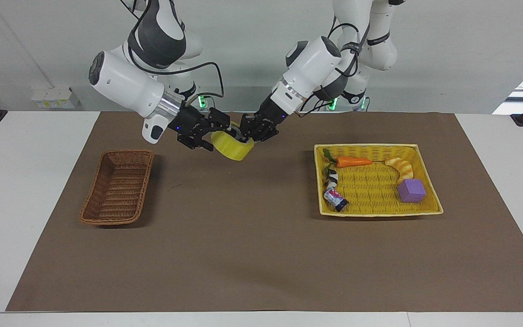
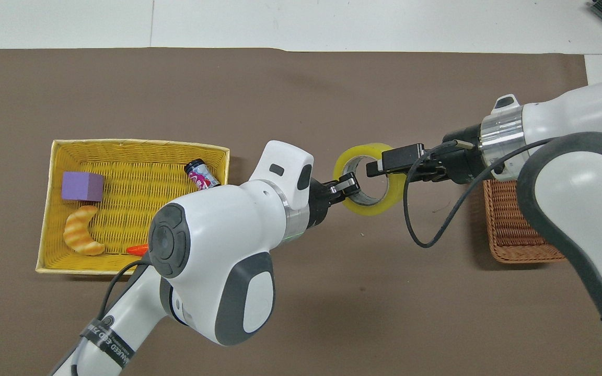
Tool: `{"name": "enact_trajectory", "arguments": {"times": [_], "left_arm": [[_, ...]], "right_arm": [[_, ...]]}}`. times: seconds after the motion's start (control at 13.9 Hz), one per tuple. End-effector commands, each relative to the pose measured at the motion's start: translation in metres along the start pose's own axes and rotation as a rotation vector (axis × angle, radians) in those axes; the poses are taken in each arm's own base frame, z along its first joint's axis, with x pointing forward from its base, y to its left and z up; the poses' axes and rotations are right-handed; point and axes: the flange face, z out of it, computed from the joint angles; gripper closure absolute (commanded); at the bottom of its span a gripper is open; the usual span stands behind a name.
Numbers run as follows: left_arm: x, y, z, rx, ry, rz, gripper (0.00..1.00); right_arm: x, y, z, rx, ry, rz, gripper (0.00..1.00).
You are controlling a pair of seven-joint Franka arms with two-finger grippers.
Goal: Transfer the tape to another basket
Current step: 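Grasp the tape with the right gripper while the left gripper releases it, then carry the tape into the brown basket while the left gripper withdraws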
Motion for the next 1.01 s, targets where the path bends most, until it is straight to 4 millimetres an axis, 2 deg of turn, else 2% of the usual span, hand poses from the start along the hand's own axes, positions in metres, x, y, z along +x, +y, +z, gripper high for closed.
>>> {"name": "enact_trajectory", "arguments": {"times": [0.0, 0.07, 0.22, 0.29, 0.36, 0.43, 0.58, 0.72, 0.94], "left_arm": [[0.008, 0.008, -0.014, -0.056, 0.033, -0.034, 1.00], [0.008, 0.008, -0.014, -0.055, 0.032, -0.035, 1.00], [0.008, 0.007, -0.014, -0.053, 0.031, -0.032, 0.98], [0.011, 0.006, -0.016, -0.052, 0.035, -0.023, 0.44], [0.012, 0.008, -0.020, -0.057, 0.038, -0.030, 0.04], [0.013, 0.009, -0.027, -0.064, 0.035, -0.044, 0.00], [0.016, 0.015, -0.051, -0.083, 0.029, -0.116, 0.00], [0.045, -0.001, -0.070, -0.055, 0.023, -0.184, 0.00], [0.085, -0.035, -0.090, 0.053, -0.010, -0.198, 0.00]], "right_arm": [[-0.005, 0.020, -0.007, -0.008, -0.008, -0.001, 0.88], [-0.005, 0.019, -0.008, -0.008, -0.007, 0.022, 1.00], [-0.003, 0.019, -0.009, -0.015, -0.003, 0.048, 1.00], [-0.003, 0.019, -0.008, -0.028, -0.005, 0.045, 1.00], [-0.003, 0.019, -0.008, -0.032, -0.005, 0.043, 1.00], [-0.002, 0.020, -0.008, -0.033, -0.006, 0.044, 1.00], [-0.002, 0.020, -0.008, -0.033, -0.005, 0.045, 1.00], [-0.001, 0.025, -0.011, -0.034, -0.002, 0.050, 1.00], [0.002, 0.055, -0.036, -0.071, 0.029, 0.069, 1.00]]}}
